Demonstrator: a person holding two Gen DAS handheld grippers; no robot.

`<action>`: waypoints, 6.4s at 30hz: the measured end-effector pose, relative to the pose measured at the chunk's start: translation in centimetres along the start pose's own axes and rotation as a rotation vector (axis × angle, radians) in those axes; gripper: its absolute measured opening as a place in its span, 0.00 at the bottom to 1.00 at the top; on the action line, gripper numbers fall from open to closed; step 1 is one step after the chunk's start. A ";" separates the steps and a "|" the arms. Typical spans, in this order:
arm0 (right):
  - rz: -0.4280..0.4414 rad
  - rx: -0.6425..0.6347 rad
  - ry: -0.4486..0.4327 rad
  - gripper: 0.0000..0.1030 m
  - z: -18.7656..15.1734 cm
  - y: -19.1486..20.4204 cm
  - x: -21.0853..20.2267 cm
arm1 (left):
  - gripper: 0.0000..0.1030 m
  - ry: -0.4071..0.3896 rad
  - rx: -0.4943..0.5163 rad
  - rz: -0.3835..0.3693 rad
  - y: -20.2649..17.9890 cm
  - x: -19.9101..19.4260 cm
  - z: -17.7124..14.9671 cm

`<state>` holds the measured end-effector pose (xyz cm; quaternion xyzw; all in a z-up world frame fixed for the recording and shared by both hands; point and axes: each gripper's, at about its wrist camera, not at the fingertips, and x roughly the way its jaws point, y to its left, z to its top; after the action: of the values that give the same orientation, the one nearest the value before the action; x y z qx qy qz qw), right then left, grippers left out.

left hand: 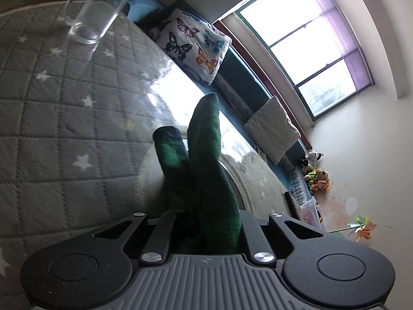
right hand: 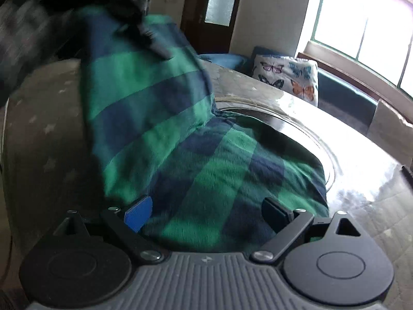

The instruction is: Fold clothes

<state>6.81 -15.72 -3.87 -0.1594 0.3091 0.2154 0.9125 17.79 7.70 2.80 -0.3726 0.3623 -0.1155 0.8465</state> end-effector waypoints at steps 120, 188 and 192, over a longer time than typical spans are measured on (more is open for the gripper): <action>-0.024 0.520 -0.009 0.04 0.2 -14.1 4.1 | 0.65 0.120 0.947 -0.018 -6.2 4.0 -14.5; 0.108 0.073 0.022 0.31 7.5 -9.5 6.1 | 0.68 0.158 0.929 -0.153 -5.2 5.7 -14.2; 0.141 0.018 0.020 0.31 6.7 -7.8 4.3 | 0.68 0.160 0.878 -0.100 -3.5 5.4 -13.3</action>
<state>17.01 -18.28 -0.33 -0.1313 0.3308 0.2748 0.8932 12.62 -4.52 -3.67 0.0152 0.3250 -0.3275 0.8871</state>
